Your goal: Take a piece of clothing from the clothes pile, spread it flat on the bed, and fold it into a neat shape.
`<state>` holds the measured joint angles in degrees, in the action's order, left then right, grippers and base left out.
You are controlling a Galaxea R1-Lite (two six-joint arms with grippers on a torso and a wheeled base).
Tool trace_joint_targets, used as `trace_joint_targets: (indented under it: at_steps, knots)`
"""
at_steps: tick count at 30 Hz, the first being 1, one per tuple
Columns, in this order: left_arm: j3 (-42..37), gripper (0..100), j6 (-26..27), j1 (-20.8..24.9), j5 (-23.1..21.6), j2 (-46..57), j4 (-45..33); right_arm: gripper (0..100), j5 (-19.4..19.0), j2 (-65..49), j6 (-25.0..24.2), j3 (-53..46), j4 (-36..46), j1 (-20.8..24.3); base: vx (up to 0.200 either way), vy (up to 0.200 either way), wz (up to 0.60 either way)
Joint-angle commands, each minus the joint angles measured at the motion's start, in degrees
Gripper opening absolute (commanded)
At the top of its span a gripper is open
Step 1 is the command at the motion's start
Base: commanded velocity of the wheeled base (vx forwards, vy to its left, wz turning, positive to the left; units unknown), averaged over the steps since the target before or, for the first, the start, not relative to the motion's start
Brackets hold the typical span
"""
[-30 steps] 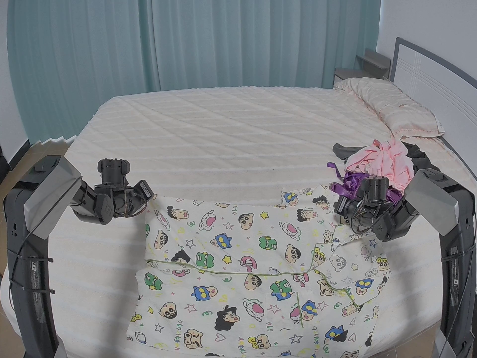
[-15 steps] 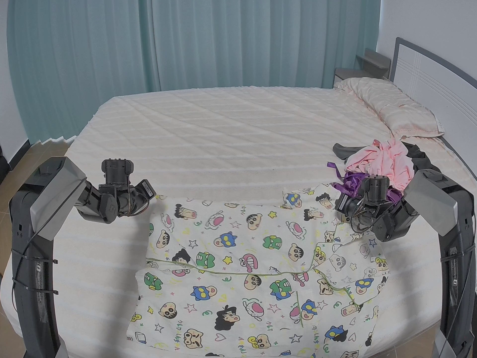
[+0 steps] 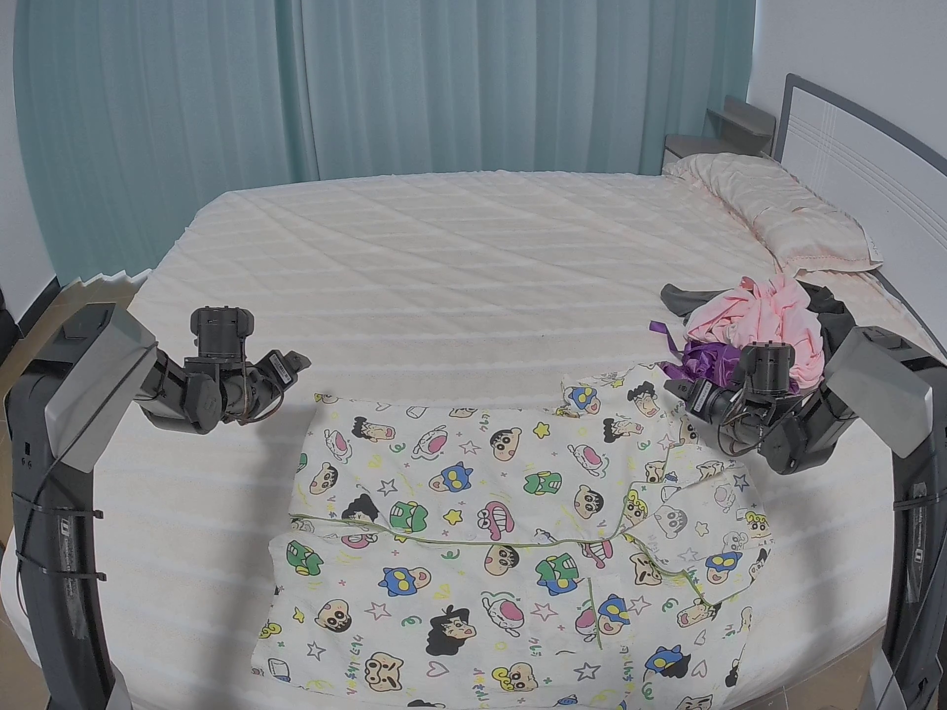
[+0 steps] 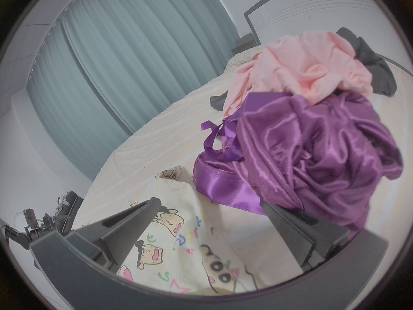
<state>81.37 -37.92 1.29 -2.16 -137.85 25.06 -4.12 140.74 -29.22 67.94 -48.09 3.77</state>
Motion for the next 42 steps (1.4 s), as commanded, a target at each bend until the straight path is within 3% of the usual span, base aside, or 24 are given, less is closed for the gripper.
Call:
trace_joint_targets:
  at_steps: [1, 4, 10, 12, 13, 17, 21, 28, 35, 42]
  knots:
    - [-7.46, 100, 0.13, -1.56, -1.01, 8.3, 0.16, 100, -0.36, -9.08, -0.13, -7.91, -0.07, -1.75, 0.0, 0.0, 0.0]
    - [-14.31, 100, 0.22, -1.73, -2.59, 13.75, 0.51, 100, -0.19, -14.62, -0.75, -14.15, -0.25, -1.92, 0.0, 0.0, 0.0]
    - [-30.22, 100, -0.04, -1.2, -4.17, 25.61, 0.86, 100, 0.25, -27.01, -6.9, -27.77, -2.01, -1.48, 0.0, 0.0, 0.0]
    - [-30.22, 100, -0.04, -1.2, -4.17, 25.61, 0.86, 100, 0.25, -27.01, -6.9, -27.77, -2.01, -1.48, 0.0, 0.0, 0.0]
    - [-38.04, 100, -0.31, -1.03, -6.46, 31.68, 0.86, 100, 0.17, -31.93, -7.34, -35.51, -2.01, -0.95, 0.0, 0.0, 0.0]
    - [-45.86, 100, -0.4, 0.47, -7.33, 37.3, 0.78, 100, 0.25, -35.71, -9.89, -42.98, -2.45, 0.54, -0.2, 0.0, 0.0]
    - [-55.18, 100, -2.94, 4.6, -7.25, 44.42, 0.69, 100, -0.1, -40.37, -19.47, -50.27, -4.64, 1.86, -0.2, 0.0, 0.0]
    - [-62.48, 100, -8.31, 9.61, -6.72, 47.06, 0.42, 100, 0.08, -40.02, -21.84, -55.9, -7.54, 2.12, -0.2, 0.0, 0.0]
    - [-65.11, 100, -7.43, 10.31, -7.51, 44.6, 0.95, 100, -0.98, -39.84, -21.67, -58.01, -8.51, 2.39, 0.0, 0.0, 0.0]
    - [-63.71, 100, 1.45, 8.46, -7.42, 36.16, 6.05, 100, -0.27, -40.55, -20.61, -59.94, -8.51, 6.69, 0.0, 0.0, 0.0]
